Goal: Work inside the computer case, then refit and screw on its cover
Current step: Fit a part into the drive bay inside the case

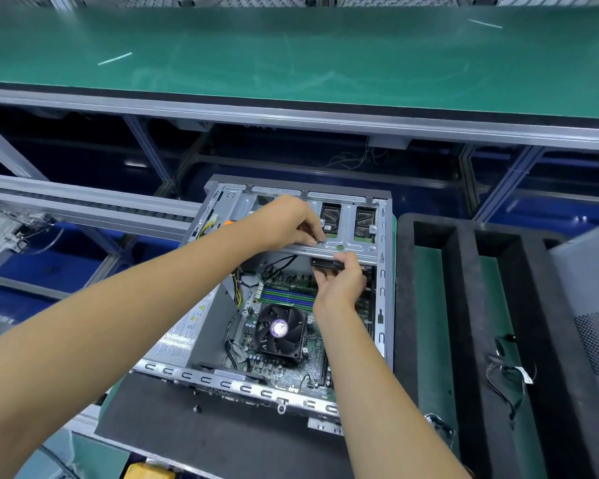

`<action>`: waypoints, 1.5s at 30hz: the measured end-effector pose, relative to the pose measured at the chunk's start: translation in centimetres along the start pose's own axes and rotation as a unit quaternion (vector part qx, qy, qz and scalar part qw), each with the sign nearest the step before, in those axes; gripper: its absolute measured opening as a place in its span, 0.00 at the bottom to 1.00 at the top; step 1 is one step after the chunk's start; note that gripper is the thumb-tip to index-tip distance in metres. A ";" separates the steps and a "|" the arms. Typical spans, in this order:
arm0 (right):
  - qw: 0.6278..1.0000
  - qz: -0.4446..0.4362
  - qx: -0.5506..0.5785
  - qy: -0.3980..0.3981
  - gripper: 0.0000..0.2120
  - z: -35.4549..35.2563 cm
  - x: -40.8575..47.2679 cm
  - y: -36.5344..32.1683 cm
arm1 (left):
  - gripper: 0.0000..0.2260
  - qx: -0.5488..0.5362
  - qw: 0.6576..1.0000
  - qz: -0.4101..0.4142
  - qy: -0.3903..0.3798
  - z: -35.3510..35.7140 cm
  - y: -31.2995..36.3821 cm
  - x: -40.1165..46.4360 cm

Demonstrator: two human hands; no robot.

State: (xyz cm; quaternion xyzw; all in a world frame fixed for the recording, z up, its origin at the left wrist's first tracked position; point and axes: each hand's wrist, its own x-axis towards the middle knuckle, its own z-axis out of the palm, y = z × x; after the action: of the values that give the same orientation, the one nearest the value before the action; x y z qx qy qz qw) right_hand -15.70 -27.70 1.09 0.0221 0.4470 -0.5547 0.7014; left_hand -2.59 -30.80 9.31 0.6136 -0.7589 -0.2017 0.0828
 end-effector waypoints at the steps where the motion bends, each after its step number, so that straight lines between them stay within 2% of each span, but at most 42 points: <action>1: 1.000 -0.001 0.000 -0.002 0.15 0.0 0.0 0.0 | 0.09 -0.002 1.000 0.001 0.002 0.0 -0.1 0.0; 5: 1.000 -0.001 -0.007 0.000 0.14 0.0 0.0 0.0 | 0.14 -0.016 1.000 0.004 0.015 0.1 -0.7 -0.2; 12: 1.000 0.002 -0.012 0.004 0.14 0.0 0.1 0.1 | 0.09 -0.067 0.996 0.004 0.059 1.1 -1.1 -1.0; 20: 1.000 0.004 -0.010 -0.002 0.15 -0.1 0.3 0.1 | 0.07 -0.007 0.999 0.019 0.045 0.3 -0.4 -1.0; 26: 1.000 0.008 -0.013 -0.004 0.15 -0.1 0.3 0.2 | 0.11 0.101 0.994 0.046 0.017 -0.6 0.4 -0.5; 31: 1.000 0.013 -0.012 0.003 0.11 0.1 0.3 0.1 | 0.12 0.126 0.990 0.066 0.013 -0.8 0.4 -0.4; 39: 1.000 0.011 -0.019 0.013 0.12 0.0 0.2 0.0 | 0.14 0.202 0.970 0.132 -0.001 -1.1 1.0 -0.3; 45: 1.000 0.012 -0.021 0.008 0.14 0.1 0.2 -0.1 | 0.19 0.152 0.984 0.096 -0.008 -1.0 1.0 -0.1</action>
State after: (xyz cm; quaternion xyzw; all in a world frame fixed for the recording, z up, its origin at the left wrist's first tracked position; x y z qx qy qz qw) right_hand -15.74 -27.91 1.05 0.0169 0.4642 -0.5365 0.7045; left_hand -3.04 -30.73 10.67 0.5421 -0.8365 -0.0801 0.0019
